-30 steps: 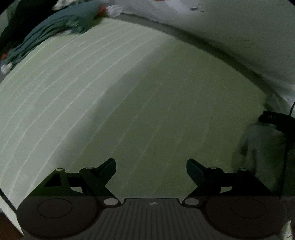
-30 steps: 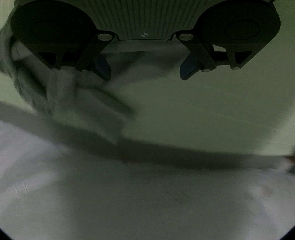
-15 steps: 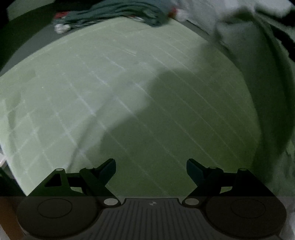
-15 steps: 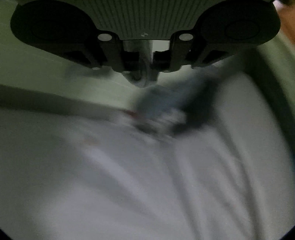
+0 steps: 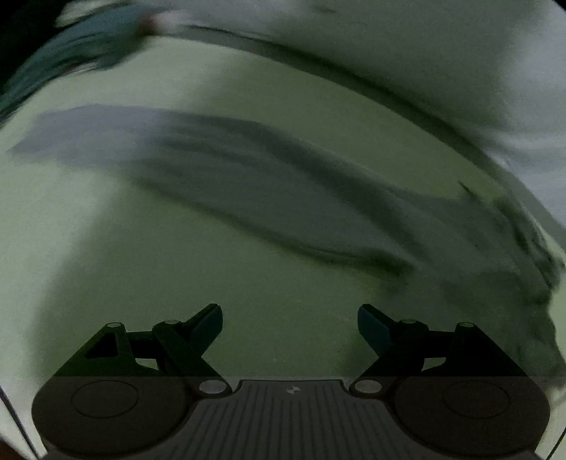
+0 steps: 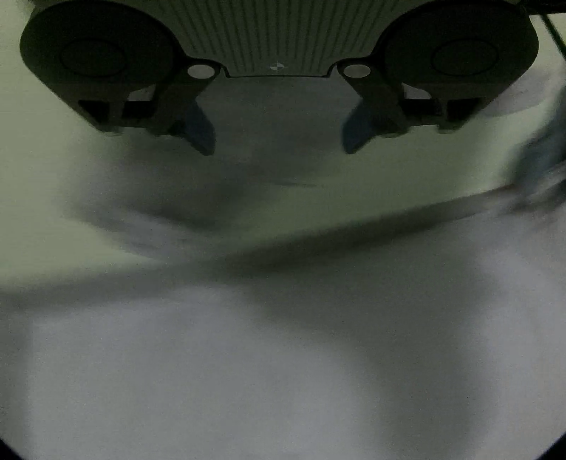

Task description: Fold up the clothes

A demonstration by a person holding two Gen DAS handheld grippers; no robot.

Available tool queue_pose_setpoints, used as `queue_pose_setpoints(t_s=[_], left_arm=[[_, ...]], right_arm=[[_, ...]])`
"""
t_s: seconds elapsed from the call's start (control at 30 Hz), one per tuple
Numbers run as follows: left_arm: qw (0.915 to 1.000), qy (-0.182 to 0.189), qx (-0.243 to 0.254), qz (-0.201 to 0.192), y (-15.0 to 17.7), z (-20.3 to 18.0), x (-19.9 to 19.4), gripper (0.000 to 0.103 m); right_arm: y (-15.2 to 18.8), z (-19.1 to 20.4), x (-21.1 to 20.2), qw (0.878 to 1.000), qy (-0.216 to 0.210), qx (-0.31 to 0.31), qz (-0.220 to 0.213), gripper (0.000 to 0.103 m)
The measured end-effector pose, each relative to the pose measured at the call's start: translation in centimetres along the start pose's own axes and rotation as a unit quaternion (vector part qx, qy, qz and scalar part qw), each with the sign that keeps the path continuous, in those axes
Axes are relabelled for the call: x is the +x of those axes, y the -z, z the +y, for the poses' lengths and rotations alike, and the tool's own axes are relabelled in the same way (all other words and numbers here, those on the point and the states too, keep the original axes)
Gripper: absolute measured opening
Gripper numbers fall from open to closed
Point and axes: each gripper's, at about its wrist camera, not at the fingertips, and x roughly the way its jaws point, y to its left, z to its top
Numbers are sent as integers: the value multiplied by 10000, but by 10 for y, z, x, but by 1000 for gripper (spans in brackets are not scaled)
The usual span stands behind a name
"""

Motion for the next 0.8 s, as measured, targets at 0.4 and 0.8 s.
queue_pose_setpoints(t_s=[0.4,0.8], left_arm=[[9979,214,525,302,20,-89,21,86],[9909,-656,1174,73,38,-108,38,90]], right_arm=[[15,-53,29,9789,-680,-1557,1133,25],[20,-68,-155,9700,1673,-1449,-1006,13]])
